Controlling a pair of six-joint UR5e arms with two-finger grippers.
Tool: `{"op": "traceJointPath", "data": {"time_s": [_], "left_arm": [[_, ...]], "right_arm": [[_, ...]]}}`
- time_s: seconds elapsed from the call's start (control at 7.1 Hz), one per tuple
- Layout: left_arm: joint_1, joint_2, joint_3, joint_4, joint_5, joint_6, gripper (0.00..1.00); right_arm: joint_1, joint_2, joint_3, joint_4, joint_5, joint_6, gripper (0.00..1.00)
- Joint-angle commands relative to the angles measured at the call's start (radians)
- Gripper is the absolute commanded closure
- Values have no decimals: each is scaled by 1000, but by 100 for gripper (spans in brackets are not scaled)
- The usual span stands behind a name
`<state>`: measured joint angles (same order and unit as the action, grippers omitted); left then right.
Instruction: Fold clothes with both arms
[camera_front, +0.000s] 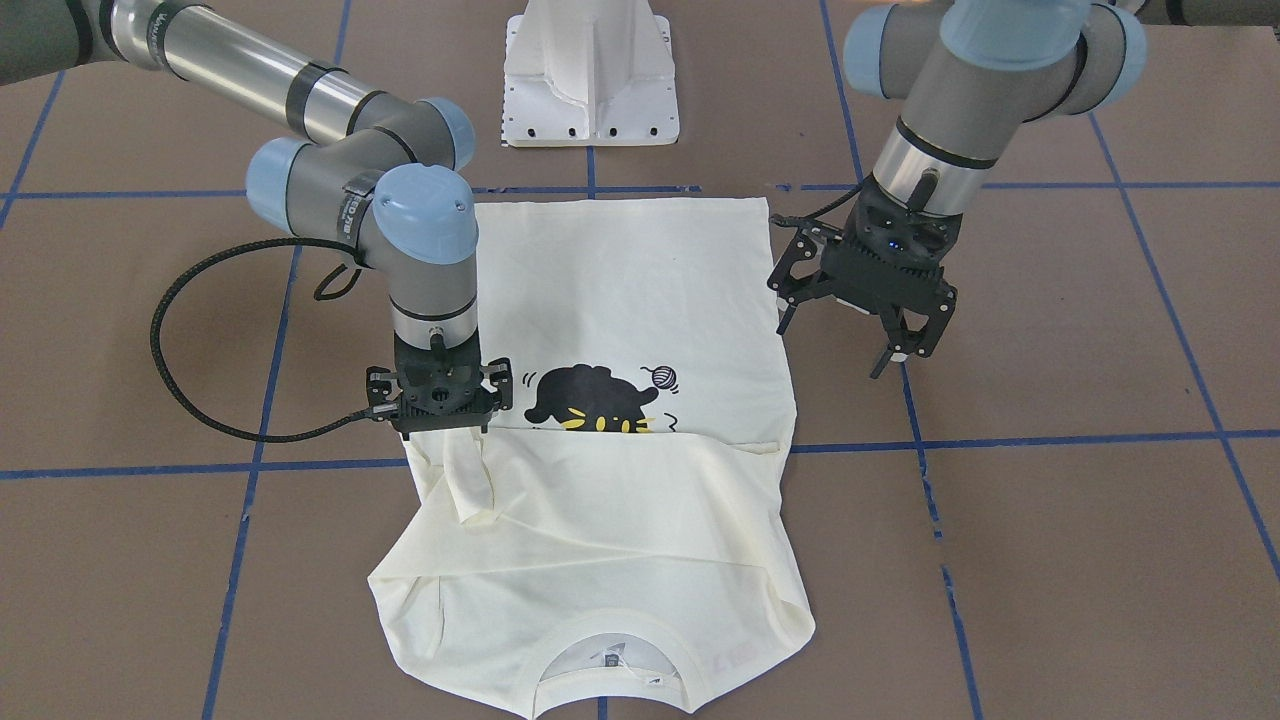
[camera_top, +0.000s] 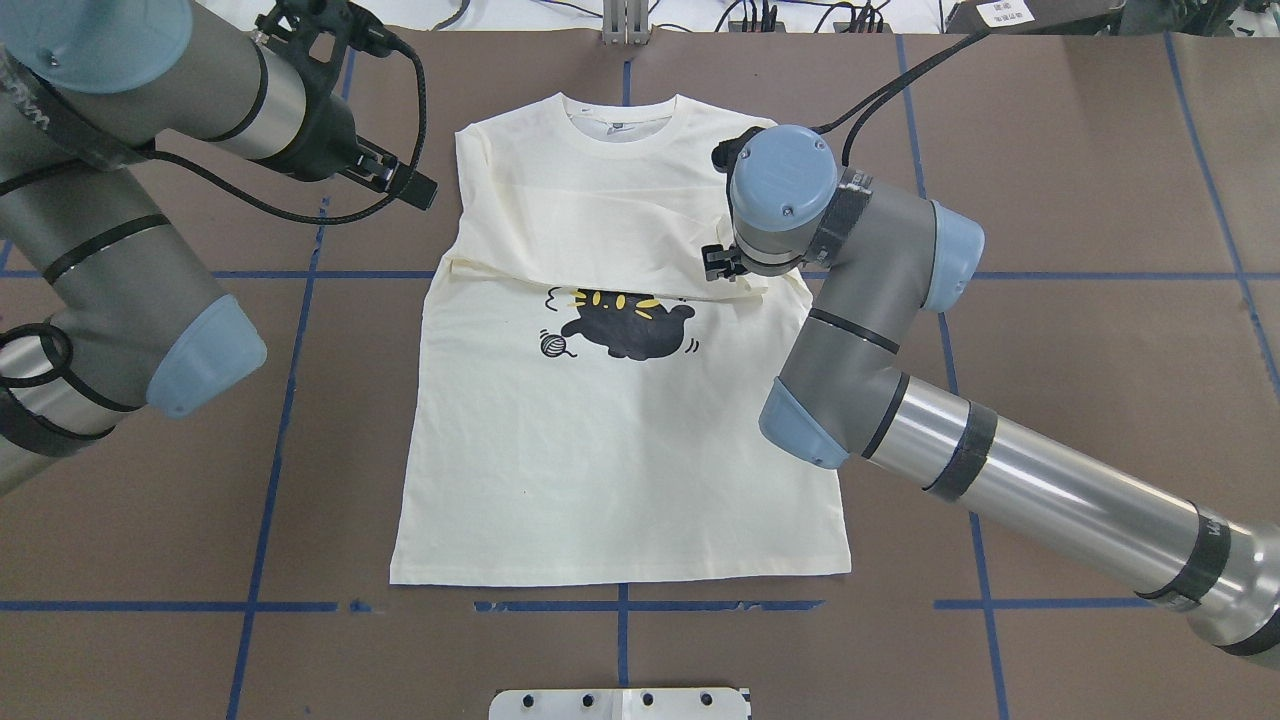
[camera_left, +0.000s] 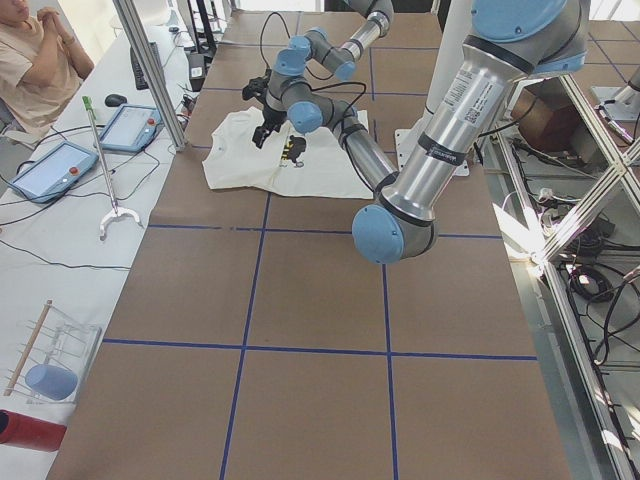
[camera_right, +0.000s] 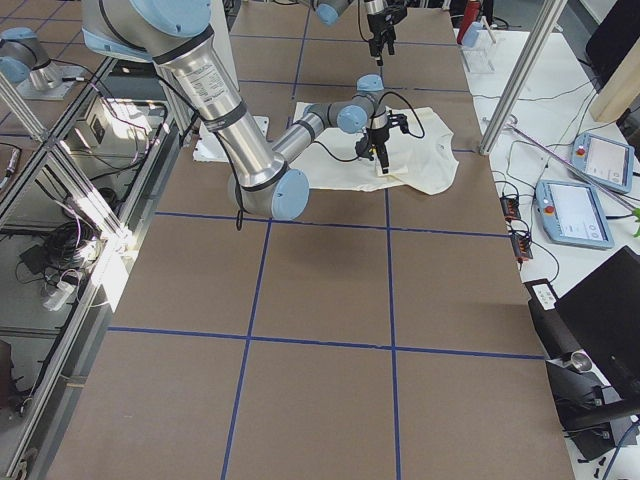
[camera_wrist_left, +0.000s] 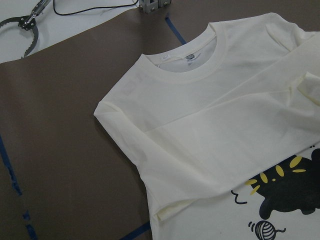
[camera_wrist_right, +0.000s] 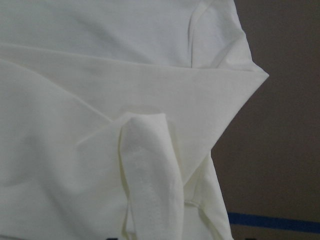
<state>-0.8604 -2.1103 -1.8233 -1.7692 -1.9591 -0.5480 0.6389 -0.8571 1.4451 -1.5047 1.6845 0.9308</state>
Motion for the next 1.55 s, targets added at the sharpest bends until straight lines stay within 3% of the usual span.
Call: {"op": "traceJointPath", "data": {"time_s": [0.0,0.56,1.41], "left_arm": [[0,9,-7,-1,0,-1,0],[0,18,-14,-1,3,0,0],[1,16,-14,-1,5,-1,0]], "right_arm": [[-37,3,-20,-5,-57,-4,13],[-47,15,-61,-3,-97,-10,13],[34,-28,-31,-37,-88,-98,13]]}}
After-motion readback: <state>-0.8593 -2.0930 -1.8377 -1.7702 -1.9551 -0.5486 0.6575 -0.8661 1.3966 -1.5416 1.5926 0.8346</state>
